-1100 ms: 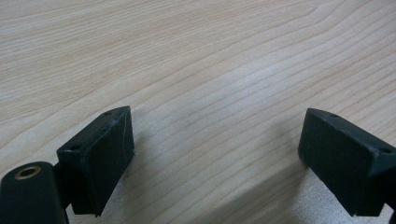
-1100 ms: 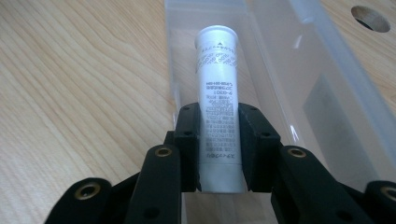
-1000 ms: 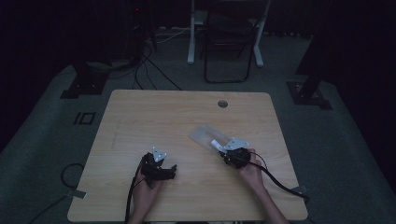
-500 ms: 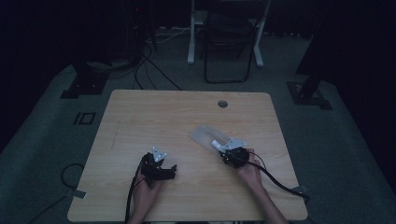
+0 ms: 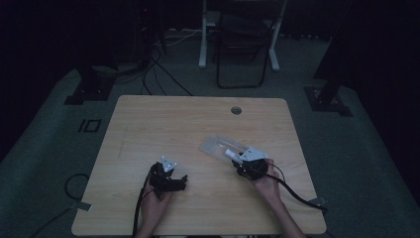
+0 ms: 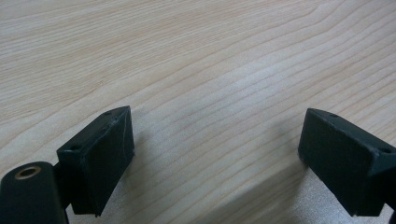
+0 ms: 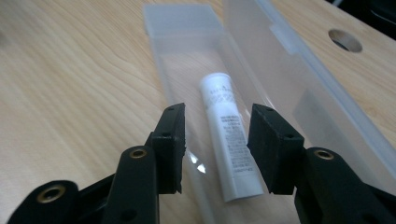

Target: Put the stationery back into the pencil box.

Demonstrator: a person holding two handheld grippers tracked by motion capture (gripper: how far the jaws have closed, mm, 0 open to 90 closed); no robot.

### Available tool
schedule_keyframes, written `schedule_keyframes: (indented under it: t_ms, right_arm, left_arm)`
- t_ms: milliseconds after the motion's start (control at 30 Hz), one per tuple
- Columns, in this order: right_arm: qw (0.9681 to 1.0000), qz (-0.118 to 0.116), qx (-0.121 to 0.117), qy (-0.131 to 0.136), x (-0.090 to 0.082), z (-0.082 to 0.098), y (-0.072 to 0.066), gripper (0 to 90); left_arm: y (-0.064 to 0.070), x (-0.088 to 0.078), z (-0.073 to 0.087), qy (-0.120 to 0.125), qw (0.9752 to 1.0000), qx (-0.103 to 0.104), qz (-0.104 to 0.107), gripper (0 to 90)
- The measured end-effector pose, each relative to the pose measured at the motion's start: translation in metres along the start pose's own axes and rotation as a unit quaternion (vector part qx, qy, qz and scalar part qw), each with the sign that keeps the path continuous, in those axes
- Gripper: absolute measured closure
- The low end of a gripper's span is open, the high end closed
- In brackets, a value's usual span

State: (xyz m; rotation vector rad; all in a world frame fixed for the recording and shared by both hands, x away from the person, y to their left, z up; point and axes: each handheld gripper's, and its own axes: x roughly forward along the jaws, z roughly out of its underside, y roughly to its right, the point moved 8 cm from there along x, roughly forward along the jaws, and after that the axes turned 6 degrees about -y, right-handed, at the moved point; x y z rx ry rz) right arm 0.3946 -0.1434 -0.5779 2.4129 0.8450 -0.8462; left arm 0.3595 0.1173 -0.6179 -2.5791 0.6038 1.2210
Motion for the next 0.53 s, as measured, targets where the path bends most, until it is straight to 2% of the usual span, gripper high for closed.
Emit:
schedule_keyframes:
  t_ms: [133, 233, 267, 367, 433, 533]
  right_arm:
    - [0.9998, -0.014, -0.01, 0.007, -0.009, 0.0, -0.009, 55.3]
    - [0.999, -0.033, -0.028, 0.007, -0.015, 0.004, -0.02, 53.7]
    - [0.9981, -0.044, -0.041, 0.004, -0.017, 0.007, -0.026, 52.8]
    - [0.9966, -0.061, -0.055, -0.002, -0.021, 0.018, -0.036, 52.4]
    - [0.9961, -0.065, -0.059, -0.012, -0.023, 0.027, -0.038, 52.0]
    - [0.9959, -0.066, -0.057, -0.022, -0.025, 0.038, -0.035, 51.0]
  left_arm:
    - [0.0, 0.0, 0.0, 0.0, 1.0, 0.0, 0.0, 10.8]
    - [0.0, 0.0, 0.0, 0.0, 1.0, 0.0, 0.0, 10.8]
    - [0.0, 0.0, 0.0, 0.0, 1.0, 0.0, 0.0, 10.8]
    - [0.0, 0.0, 0.0, 0.001, 1.0, 0.0, 0.0, 10.8]
    - [0.0, 0.0, 0.0, 0.001, 1.0, -0.001, 0.0, 10.8]
    - [0.0, 0.0, 0.0, 0.0, 1.0, 0.0, 0.0, 10.8]
